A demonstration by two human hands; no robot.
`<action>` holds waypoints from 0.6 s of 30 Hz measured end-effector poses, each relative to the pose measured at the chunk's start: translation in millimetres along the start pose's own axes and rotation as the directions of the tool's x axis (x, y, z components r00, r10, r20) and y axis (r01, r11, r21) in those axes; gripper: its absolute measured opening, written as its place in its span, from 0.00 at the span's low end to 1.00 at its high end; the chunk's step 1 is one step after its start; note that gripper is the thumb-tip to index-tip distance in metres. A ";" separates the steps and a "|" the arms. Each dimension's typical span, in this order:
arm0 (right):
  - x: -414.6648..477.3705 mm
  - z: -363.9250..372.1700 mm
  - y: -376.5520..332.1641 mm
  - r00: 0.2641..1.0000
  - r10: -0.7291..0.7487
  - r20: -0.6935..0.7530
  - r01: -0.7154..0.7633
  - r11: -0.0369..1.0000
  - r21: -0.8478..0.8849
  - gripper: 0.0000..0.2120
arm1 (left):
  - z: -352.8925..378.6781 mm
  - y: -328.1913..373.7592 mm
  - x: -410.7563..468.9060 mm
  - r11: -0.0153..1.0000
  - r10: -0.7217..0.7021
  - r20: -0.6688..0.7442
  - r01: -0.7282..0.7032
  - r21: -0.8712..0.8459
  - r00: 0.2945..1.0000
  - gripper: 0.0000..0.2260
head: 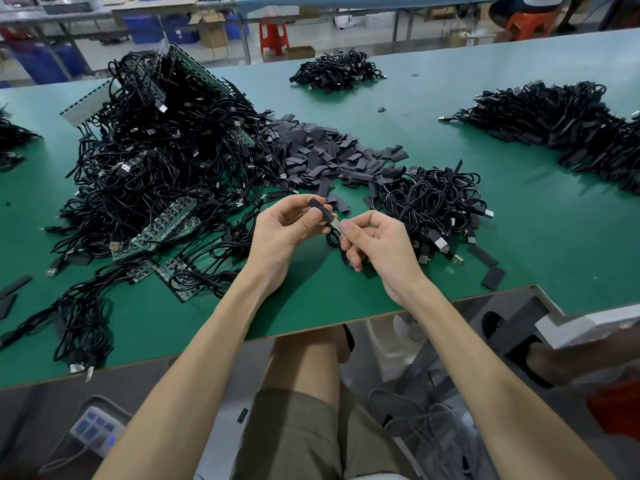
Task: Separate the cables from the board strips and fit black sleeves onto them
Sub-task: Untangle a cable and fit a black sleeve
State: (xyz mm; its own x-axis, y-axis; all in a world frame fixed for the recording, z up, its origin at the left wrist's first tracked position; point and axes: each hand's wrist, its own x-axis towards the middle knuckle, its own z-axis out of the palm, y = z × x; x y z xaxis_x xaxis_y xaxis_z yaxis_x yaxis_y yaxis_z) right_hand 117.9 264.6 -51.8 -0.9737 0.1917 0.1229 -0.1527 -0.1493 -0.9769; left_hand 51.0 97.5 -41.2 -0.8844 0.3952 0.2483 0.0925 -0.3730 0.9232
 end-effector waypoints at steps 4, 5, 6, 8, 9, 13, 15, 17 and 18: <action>-0.7 0.6 0.5 1.000 -0.008 0.007 0.008 1.000 -0.003 0.10 | 1.1 -0.3 -1.5 0.999 -0.015 0.033 0.013 0.044 0.999 0.10; -0.7 0.4 0.4 1.000 -0.010 0.005 0.010 1.000 -0.003 0.09 | 2.0 -0.4 -1.7 0.998 -0.017 0.046 0.015 0.053 0.999 0.10; -0.6 0.1 0.1 1.000 -0.013 0.003 0.013 1.000 -0.002 0.09 | 2.7 -0.2 -1.5 0.998 -0.015 0.055 0.012 0.061 0.998 0.10; -0.4 -0.2 -0.6 1.000 -0.013 0.001 0.013 1.000 0.004 0.09 | 3.2 -0.2 -1.2 0.996 -0.007 0.061 0.001 0.088 0.998 0.11; -0.4 -0.4 -1.0 1.000 -0.009 0.000 0.009 1.000 0.011 0.10 | 3.4 -0.4 -1.0 0.994 -0.008 0.070 0.000 0.109 0.998 0.11; -0.6 1.8 -3.4 1.000 0.003 0.010 -0.003 0.999 0.041 0.16 | 2.7 -1.9 -0.4 0.992 -0.017 0.098 0.005 0.122 0.995 0.10; -0.1 3.4 -3.2 1.000 0.003 0.024 -0.004 0.999 0.041 0.17 | 1.2 -2.3 0.0 0.996 0.005 0.049 -0.009 0.094 0.999 0.09; 0.9 3.1 -1.7 1.000 -0.007 0.024 0.006 1.000 0.025 0.14 | -1.2 -2.2 0.8 0.999 0.016 0.006 -0.017 0.052 1.000 0.09; 1.3 2.3 -0.5 1.000 -0.017 0.021 0.017 1.000 0.005 0.11 | -1.9 -2.1 0.9 0.999 0.014 -0.006 -0.014 0.029 1.000 0.09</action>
State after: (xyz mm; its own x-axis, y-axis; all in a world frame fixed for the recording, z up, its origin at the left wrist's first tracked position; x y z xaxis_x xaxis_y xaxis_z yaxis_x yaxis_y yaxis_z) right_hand 116.3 262.7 -50.7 -0.9743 0.1740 0.1430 -0.1699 -0.1512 -0.9738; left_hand 49.1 97.0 -43.5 -0.8859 0.3848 0.2592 0.1176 -0.3543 0.9277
